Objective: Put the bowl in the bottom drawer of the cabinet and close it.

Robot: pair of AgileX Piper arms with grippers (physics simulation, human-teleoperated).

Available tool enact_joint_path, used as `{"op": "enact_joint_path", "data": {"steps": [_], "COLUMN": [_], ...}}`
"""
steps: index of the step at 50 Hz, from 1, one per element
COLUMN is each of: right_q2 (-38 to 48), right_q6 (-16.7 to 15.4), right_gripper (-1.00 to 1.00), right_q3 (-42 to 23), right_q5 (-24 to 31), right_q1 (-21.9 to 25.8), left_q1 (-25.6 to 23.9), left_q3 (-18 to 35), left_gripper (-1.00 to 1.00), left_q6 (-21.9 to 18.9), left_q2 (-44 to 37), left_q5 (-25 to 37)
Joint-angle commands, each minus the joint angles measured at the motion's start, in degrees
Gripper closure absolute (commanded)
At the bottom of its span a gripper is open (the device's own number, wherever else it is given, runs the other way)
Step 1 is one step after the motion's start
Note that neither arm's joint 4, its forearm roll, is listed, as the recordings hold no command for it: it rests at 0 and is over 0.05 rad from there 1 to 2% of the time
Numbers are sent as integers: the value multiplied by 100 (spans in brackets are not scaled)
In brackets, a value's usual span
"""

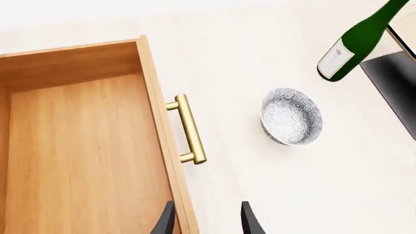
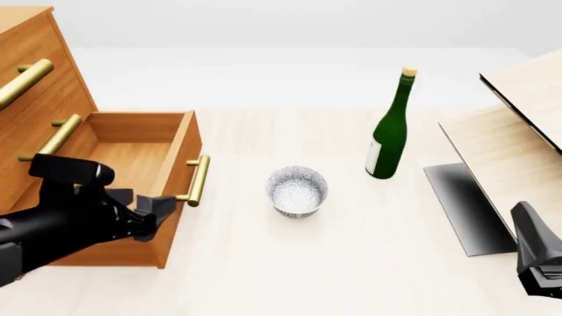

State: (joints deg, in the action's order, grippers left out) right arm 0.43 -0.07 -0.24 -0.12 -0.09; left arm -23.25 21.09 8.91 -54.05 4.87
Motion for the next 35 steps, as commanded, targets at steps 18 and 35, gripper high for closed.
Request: {"op": "enact_joint_path", "data": {"steps": [18,35], "right_q2": [1,1], "right_q6": [0,0], "right_gripper": [-100,-100], "right_q3": [0,0], "right_q5": [0,0], "right_q1": [0,0], "left_q1": [-74,-321], "left_q3": [279,730], "left_gripper": [-100,-100], "left_q6": [-233,-81], "left_q2": [1185,1145], "left_q5": [598,524]}}
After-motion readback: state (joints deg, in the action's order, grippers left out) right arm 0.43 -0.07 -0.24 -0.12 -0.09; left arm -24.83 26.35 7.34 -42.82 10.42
